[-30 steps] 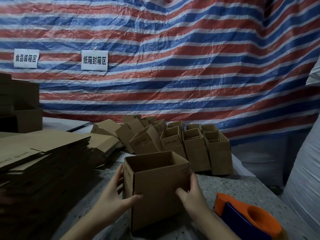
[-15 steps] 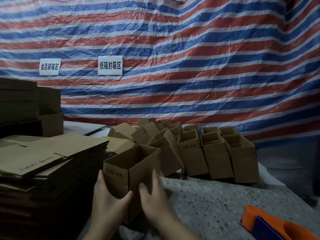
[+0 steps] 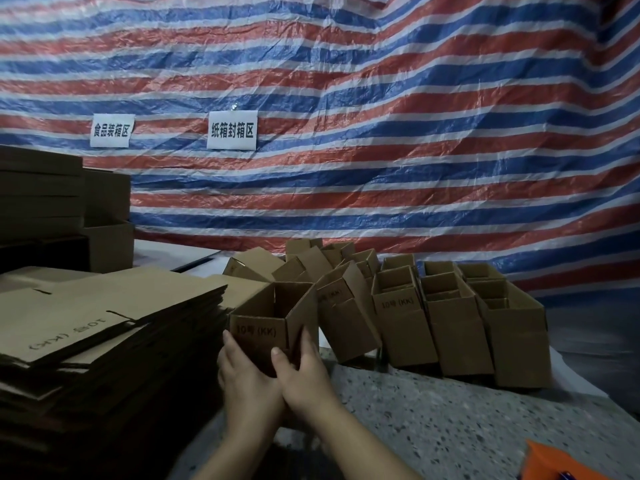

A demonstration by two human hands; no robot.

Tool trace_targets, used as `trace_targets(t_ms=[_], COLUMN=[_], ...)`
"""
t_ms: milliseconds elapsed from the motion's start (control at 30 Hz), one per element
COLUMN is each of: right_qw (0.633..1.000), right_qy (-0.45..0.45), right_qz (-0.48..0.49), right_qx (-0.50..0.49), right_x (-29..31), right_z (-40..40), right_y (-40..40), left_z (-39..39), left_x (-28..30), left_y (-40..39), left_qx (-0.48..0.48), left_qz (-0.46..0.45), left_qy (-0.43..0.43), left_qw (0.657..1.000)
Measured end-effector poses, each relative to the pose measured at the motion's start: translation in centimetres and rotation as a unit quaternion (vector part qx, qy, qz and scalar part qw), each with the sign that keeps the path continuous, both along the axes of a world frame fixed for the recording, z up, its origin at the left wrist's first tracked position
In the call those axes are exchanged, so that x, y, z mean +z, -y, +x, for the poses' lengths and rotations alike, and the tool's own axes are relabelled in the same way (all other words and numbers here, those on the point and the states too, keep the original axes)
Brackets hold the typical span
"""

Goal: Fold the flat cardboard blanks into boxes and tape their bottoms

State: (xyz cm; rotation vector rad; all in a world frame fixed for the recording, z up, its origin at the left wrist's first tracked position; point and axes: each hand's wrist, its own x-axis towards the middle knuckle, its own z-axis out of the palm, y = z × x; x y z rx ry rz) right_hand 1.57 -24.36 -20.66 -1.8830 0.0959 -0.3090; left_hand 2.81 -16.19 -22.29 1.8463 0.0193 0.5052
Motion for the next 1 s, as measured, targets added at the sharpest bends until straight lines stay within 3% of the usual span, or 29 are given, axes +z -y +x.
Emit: trace_targets(t_ms=[367, 633, 1000], right_qw=[0.999, 0.999, 1.0], right_qy=[0.011, -0.018, 0.008], right_qz=[-0.045, -0.033, -0.017], right_qx=[0.013, 0.035, -0.001], right_x=[-0.5, 1.0, 0.5], right_z=[3.0, 4.4, 5.0], right_y=[0.3, 1.4, 2.1], left_z=[2.5, 3.8, 4.7], left_x=[-0.9, 0.3, 0.6], left_y=[0.3, 1.4, 2.9], left_qx=[0.075, 0.083, 0.067], left_qz=[-0.002, -0.014, -0.004], left_qy=[-0.007, -0.025, -0.014], left_qw=[0.997, 0.996, 0.998])
